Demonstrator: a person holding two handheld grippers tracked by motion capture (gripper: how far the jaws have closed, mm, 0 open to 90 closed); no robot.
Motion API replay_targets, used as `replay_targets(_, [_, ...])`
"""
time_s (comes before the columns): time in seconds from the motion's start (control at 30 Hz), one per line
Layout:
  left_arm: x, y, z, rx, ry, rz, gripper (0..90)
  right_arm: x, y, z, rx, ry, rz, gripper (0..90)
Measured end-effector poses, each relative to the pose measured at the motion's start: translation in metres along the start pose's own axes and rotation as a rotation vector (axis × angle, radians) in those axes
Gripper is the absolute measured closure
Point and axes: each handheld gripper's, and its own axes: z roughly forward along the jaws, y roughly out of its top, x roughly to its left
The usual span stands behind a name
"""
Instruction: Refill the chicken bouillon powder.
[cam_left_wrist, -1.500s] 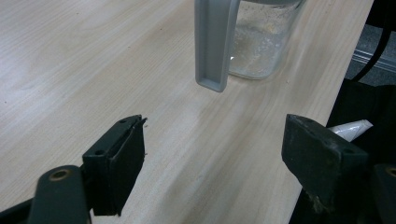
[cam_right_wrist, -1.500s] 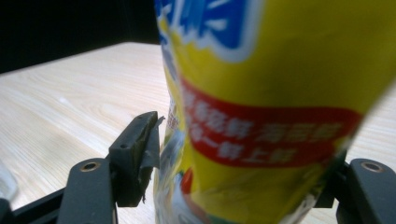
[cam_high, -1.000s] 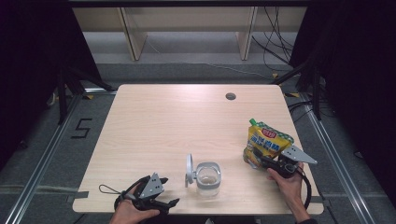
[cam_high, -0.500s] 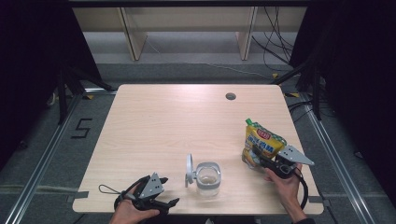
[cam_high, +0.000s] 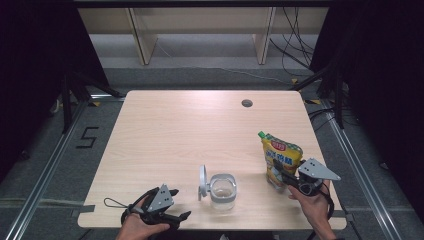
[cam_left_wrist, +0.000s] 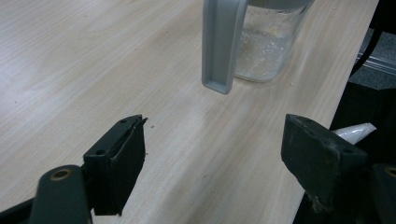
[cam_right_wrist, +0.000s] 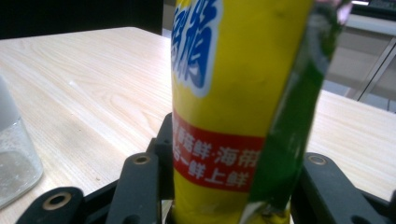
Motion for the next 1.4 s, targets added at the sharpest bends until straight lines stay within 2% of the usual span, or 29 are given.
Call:
replay_targets(0.03, [0.001,0.0,0.0,-0.002,0.006,0.006,21.5,0.0,0.001,-0.001,0.01,0.008,-0.03,59.0])
replay_targets(0.07, [0.0,-0.001,0.001,-0.006,0.0,0.001,21.5,0.002,0.003,-0.001,0.0,-0.005,-0.043,59.0])
replay_targets(0.1, [-0.001,-0.001,0.001,-0.02,0.0,-0.015,21.5,0.002,0.004,-0.001,-0.015,-0.004,-0.088,59.1])
replay_targets(0.13, [-0.001,-0.001,0.001,-0.021,0.001,-0.016,21.5,0.004,0.005,-0.002,-0.01,-0.001,-0.107,59.1])
replay_targets(0.23, [0.001,-0.001,0.0,-0.008,0.001,-0.001,21.5,0.01,0.008,-0.006,0.011,0.016,-0.117,59.1])
replay_targets(0.3, [0.001,-0.001,0.0,-0.008,0.001,-0.001,21.5,0.013,0.011,-0.011,-0.002,-0.003,-0.154,59.1])
replay_targets(0.4, [0.0,-0.001,0.001,-0.016,0.0,-0.01,21.5,0.017,0.013,-0.016,-0.007,-0.015,-0.158,59.2])
replay_targets(0.43, [0.001,0.0,-0.001,-0.001,0.003,0.001,21.5,0.019,0.015,-0.018,-0.01,-0.007,-0.169,59.2])
replay_targets(0.47, [0.002,0.0,-0.001,0.008,0.01,0.005,21.5,0.022,0.017,-0.021,-0.026,-0.004,-0.191,59.2])
replay_targets(0.53, [0.002,0.0,-0.001,0.009,0.003,0.002,21.5,0.027,0.02,-0.027,-0.015,-0.011,-0.24,59.2])
replay_targets(0.57, [0.001,-0.001,0.0,-0.003,-0.003,-0.001,21.5,0.035,0.023,-0.034,-0.008,-0.015,-0.288,59.2])
replay_targets(0.63, [0.001,0.0,0.0,-0.004,0.0,0.001,21.5,0.038,0.024,-0.036,-0.004,-0.014,-0.298,59.2])
replay_targets(0.7, [0.001,0.0,0.001,-0.005,-0.003,-0.003,21.5,0.044,0.025,-0.041,0.014,-0.015,-0.351,59.2])
replay_targets(0.77, [0.001,-0.001,0.001,-0.001,0.002,0.0,21.5,0.051,0.027,-0.043,0.034,-0.015,-0.432,59.2])
replay_targets(0.8, [0.003,0.0,0.0,0.014,0.002,0.009,21.5,0.06,0.03,-0.046,0.056,-0.002,-0.484,59.3])
replay_targets(0.83, [0.002,-0.001,0.001,0.006,0.005,0.003,21.5,0.06,0.03,-0.046,0.056,-0.002,-0.484,59.3])
replay_targets(0.87, [0.002,-0.001,0.002,-0.005,0.002,0.005,21.5,0.063,0.032,-0.047,0.064,-0.001,-0.509,59.3])
replay_targets(0.9, [0.002,-0.001,0.002,-0.004,0.003,0.002,21.5,0.069,0.034,-0.047,0.074,-0.004,-0.56,59.5])
replay_targets(0.93, [0.001,-0.001,0.002,-0.004,0.008,0.003,21.5,0.077,0.036,-0.046,0.102,-0.008,-0.646,59.6])
replay_targets(0.97, [0.001,-0.001,0.002,-0.004,0.008,0.003,21.5,0.077,0.036,-0.046,0.102,-0.008,-0.646,59.6])
replay_targets(1.03, [0.0,-0.001,0.003,-0.021,-0.001,-0.013,21.5,0.083,0.038,-0.045,0.132,0.002,-0.697,59.6])
replay_targets(1.1, [0.003,-0.001,0.001,0.0,0.005,0.013,21.5,0.089,0.038,-0.045,0.149,0.002,-0.728,59.8])
replay_targets(1.13, [0.001,-0.001,0.002,-0.006,-0.003,-0.002,21.5,0.091,0.039,-0.044,0.16,0.01,-0.762,59.8])
replay_targets(1.17, [0.001,-0.001,0.002,-0.007,-0.002,-0.004,21.5,0.094,0.038,-0.044,0.171,0.008,-0.762,59.8])
replay_targets(1.23, [0.001,-0.001,0.003,-0.012,0.005,-0.006,21.5,0.097,0.039,-0.042,0.178,0.011,-0.823,59.9])
replay_targets(1.27, [0.001,-0.001,0.002,-0.002,0.008,0.006,21.5,0.1,0.039,-0.042,0.184,0.009,-0.831,59.9])
replay_targets(1.33, [0.001,-0.001,0.002,-0.005,-0.003,-0.001,21.5,0.102,0.039,-0.04,0.211,-0.005,-0.904,60.0])
replay_targets(1.37, [0.001,-0.001,0.002,-0.004,0.004,-0.003,21.5,0.104,0.038,-0.039,0.22,-0.013,-0.908,60.0])
replay_targets(1.4, [0.001,-0.001,0.002,-0.005,0.003,-0.002,21.5,0.104,0.039,-0.038,0.22,-0.01,-0.961,60.1])
